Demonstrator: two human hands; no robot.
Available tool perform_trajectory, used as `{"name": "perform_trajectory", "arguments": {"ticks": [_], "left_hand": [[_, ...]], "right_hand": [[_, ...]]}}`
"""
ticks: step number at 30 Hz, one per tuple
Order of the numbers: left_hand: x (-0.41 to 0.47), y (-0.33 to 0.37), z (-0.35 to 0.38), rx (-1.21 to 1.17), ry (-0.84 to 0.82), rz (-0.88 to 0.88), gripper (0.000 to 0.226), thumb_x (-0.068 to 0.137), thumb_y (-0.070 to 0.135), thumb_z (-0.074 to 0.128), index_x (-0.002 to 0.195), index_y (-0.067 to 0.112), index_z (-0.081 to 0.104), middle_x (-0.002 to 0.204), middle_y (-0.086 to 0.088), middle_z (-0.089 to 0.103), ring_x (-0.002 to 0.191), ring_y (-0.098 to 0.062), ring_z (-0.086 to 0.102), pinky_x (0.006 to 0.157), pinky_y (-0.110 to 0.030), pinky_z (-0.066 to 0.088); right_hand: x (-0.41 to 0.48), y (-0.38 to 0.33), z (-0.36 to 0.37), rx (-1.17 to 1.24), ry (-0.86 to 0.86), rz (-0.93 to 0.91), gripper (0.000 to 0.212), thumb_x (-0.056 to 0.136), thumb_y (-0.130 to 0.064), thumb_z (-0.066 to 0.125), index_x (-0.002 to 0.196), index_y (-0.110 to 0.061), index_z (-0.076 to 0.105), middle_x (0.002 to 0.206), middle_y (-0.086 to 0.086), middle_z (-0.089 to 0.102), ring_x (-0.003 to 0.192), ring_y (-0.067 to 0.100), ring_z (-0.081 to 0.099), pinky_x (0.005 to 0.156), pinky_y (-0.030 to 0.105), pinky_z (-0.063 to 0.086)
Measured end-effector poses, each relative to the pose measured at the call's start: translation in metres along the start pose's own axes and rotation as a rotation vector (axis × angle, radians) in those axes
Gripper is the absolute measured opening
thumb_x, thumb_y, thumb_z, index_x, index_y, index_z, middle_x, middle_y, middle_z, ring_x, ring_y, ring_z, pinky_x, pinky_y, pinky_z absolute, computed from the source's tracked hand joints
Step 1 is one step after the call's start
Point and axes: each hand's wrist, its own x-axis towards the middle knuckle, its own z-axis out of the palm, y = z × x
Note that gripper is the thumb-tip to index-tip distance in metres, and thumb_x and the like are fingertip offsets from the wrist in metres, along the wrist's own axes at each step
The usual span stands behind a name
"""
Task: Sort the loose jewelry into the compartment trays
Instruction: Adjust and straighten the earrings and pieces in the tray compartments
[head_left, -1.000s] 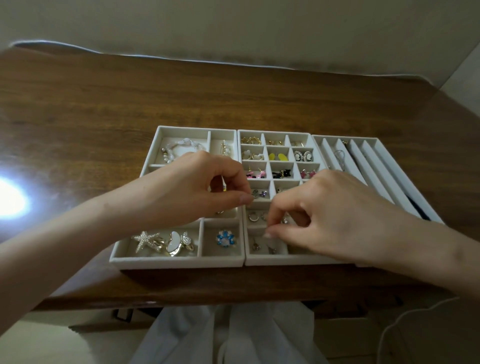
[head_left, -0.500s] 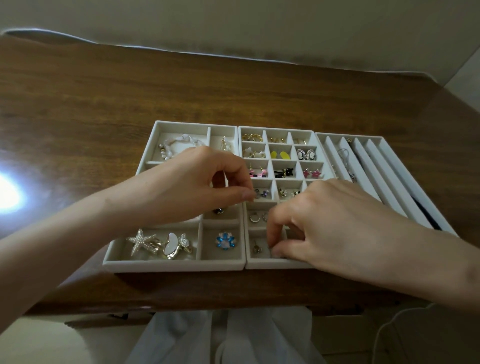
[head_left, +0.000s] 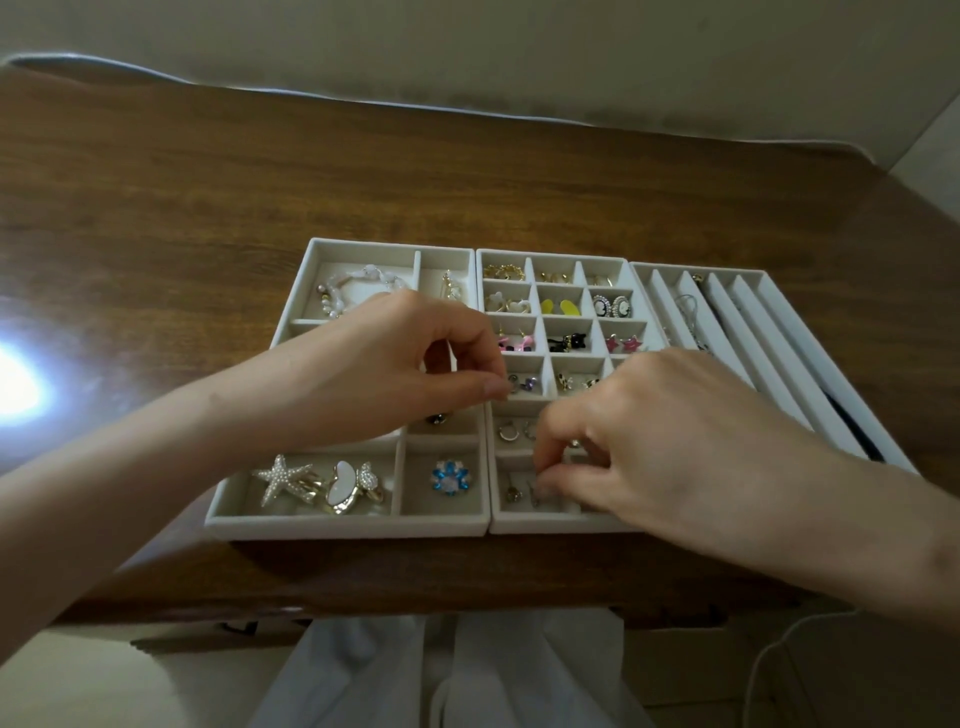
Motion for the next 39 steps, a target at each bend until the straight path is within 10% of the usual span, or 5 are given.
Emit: {"name": "perform_trajectory", "arguments": {"ticks": [7,23,35,39], "left_hand": [[-0.001,0.0,0.0,-0.01,0.001,-0.002,0.017,0.074,0.041,0.056,0.079,0.028,0.067,0.071,0.019,0.062,0.058,0.001,0.053,0.051,-0.008,0.039],[-0.005,-0.003,-0.002,0.003,0.035,-0.015,0.01,0.077,0.038,0.06,0.078,0.031,0.066,0.067,0.008,0.064,0.056,0.0,0.052,0.05,-0.011,0.041],[-0.006,-0.007,-0.005,0.002,0.045,-0.005,0.012,0.077,0.04,0.06,0.078,0.03,0.067,0.071,0.011,0.065,0.059,0.001,0.054,0.051,-0.011,0.041],[-0.011,-0.007,-0.008,-0.001,0.076,-0.01,0.009,0.078,0.035,0.063,0.078,0.028,0.068,0.071,0.01,0.065,0.057,0.003,0.053,0.049,-0.01,0.04]], "right_hand": [[-0.001,0.014,-0.01,0.099,0.012,0.043,0.007,0.083,-0.034,0.067,0.088,-0.035,0.072,0.048,-0.031,0.046,0.068,-0.026,0.042,0.056,0.009,0.021],[0.003,-0.002,0.008,-0.066,0.015,-0.009,0.013,0.088,-0.038,0.057,0.092,-0.031,0.068,0.054,-0.016,0.03,0.051,-0.003,0.025,0.055,0.007,0.016],[-0.001,0.0,0.001,0.003,0.019,0.05,0.016,0.088,-0.043,0.057,0.096,-0.033,0.066,0.06,-0.017,0.037,0.064,0.0,0.041,0.072,0.017,0.04],[-0.006,0.012,-0.009,0.067,0.07,0.104,0.009,0.083,-0.043,0.063,0.084,-0.034,0.066,0.053,-0.016,0.039,0.051,-0.003,0.04,0.053,0.01,0.025]]}}
